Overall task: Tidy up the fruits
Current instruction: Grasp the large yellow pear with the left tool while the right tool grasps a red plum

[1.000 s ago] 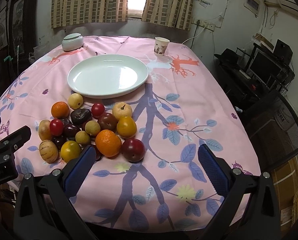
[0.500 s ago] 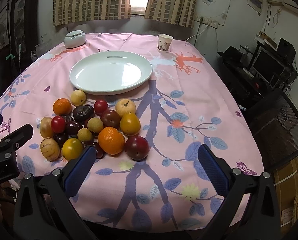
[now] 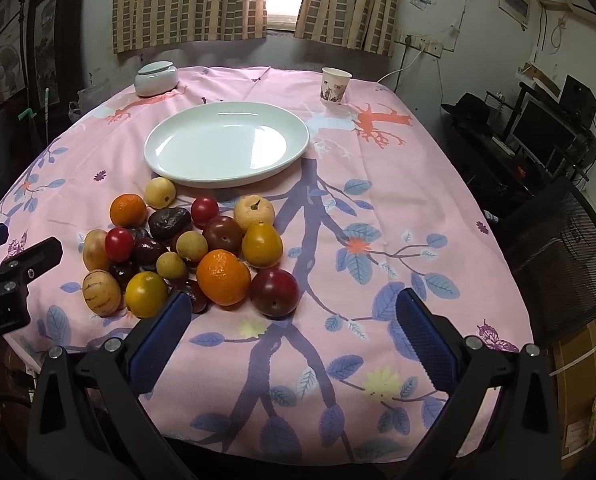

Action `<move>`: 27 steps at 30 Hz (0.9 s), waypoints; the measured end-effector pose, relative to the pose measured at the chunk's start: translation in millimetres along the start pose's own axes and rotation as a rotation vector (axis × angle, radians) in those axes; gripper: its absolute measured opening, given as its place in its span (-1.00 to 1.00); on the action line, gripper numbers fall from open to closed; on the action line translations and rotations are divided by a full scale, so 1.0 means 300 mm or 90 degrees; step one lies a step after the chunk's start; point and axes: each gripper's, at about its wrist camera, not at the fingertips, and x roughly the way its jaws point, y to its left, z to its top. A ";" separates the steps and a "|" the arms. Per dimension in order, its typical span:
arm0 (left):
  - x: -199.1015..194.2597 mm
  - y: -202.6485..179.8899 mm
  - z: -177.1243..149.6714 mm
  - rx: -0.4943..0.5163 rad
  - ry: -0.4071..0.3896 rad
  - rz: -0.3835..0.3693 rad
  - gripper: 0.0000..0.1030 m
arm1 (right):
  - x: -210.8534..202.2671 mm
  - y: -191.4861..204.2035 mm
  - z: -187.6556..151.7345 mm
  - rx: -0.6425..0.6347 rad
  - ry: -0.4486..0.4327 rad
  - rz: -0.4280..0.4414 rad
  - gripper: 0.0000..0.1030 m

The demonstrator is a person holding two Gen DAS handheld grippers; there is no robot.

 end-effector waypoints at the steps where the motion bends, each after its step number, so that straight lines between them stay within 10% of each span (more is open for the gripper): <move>1: 0.005 0.017 -0.003 -0.008 0.003 0.005 0.96 | 0.006 -0.011 -0.010 -0.001 -0.001 0.008 0.97; 8: 0.054 0.108 -0.032 -0.048 0.028 0.022 0.96 | 0.088 -0.074 -0.059 0.036 0.022 0.148 0.97; 14: 0.094 0.113 -0.040 -0.034 0.038 0.031 0.96 | 0.201 -0.064 -0.040 0.011 0.050 0.135 0.10; 27: 0.161 0.090 -0.026 -0.024 0.063 0.019 0.96 | 0.222 -0.078 -0.043 0.036 0.051 0.198 -0.22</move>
